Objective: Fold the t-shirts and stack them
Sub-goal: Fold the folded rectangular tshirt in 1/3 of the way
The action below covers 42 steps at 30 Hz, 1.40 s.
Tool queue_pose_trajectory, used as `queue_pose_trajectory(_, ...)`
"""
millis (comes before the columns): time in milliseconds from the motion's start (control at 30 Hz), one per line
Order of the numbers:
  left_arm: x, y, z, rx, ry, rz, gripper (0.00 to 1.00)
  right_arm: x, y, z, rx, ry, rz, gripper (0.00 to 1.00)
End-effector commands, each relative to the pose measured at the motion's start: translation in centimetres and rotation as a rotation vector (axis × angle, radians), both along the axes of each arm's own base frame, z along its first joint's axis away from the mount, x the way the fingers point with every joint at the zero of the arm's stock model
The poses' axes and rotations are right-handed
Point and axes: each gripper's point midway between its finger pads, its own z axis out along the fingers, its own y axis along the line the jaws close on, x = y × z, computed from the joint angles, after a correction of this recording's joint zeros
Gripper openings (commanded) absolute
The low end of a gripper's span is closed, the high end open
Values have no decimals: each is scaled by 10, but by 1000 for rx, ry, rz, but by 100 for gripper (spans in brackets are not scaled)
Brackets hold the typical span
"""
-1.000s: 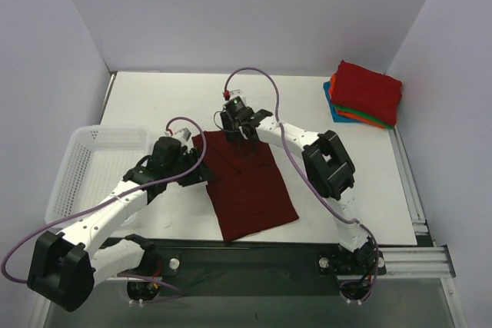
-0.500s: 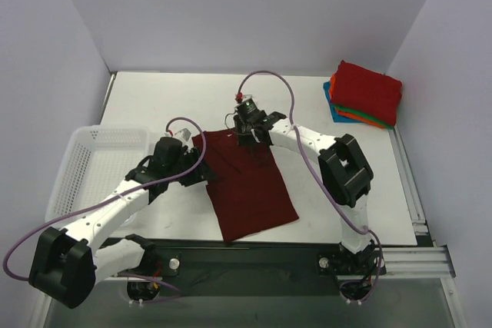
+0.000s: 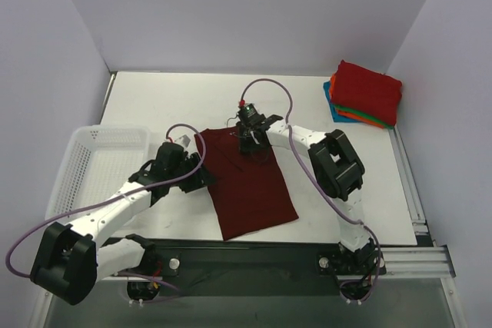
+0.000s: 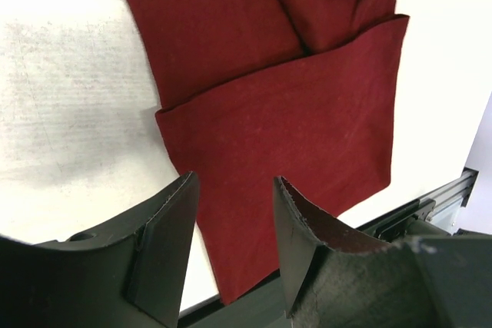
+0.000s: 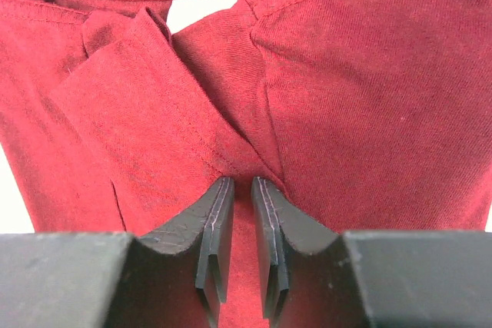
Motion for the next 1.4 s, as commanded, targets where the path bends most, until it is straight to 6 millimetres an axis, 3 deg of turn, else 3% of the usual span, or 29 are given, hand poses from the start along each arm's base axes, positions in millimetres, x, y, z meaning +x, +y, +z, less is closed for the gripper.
queue_pose_trajectory(0,18,-10,10,-51,-40,12,54,-4,-25,-14,-57,51,-54,19)
queue_pose_trajectory(133,24,-14,7,-47,-29,5,54,-5,-61,-29,-87,103,-179,19)
queue_pose_trajectory(200,27,-15,7,-40,-32,-2,54,0,-78,-27,-69,106,-243,20)
queue_pose_trajectory(400,27,-18,2,-46,-23,-21,58,8,-77,-16,-19,100,-229,24)
queue_pose_trajectory(533,20,-21,0,-63,-12,-46,62,24,-70,7,63,91,-221,26)
queue_pose_trajectory(667,8,-22,-2,-82,-6,-71,64,39,-67,61,167,20,-203,34)
queue_pose_trajectory(733,9,-23,6,-90,-36,-75,64,39,-65,92,221,-17,-192,35)
queue_pose_trajectory(867,23,-36,32,-147,-115,-105,58,19,-67,118,287,-17,-200,34)
queue_pose_trajectory(900,32,-42,38,-160,-123,-106,55,5,-72,105,280,18,-206,33)
queue_pose_trajectory(967,42,-52,44,-185,-149,-114,44,-10,-70,112,344,23,-209,26)
queue_pose_trajectory(1000,50,-58,42,-188,-146,-117,41,-27,-75,93,341,69,-213,24)
queue_pose_trajectory(1033,53,-61,41,-191,-143,-120,38,-38,-73,99,382,68,-195,24)
queue_pose_trajectory(1100,59,-72,28,-196,-120,-133,28,-44,-69,99,447,57,-184,24)
queue_pose_trajectory(1133,67,-78,32,-217,-146,-139,24,-50,-70,93,466,48,-176,23)
queue_pose_trajectory(1200,71,-87,18,-229,-123,-150,19,-56,-68,88,485,67,-156,23)
queue_pose_trajectory(1267,81,-97,22,-269,-151,-168,17,-60,-65,78,509,107,-136,20)
queue_pose_trajectory(1367,87,-103,-7,-269,-90,-165,13,-60,-73,54,531,164,-166,17)
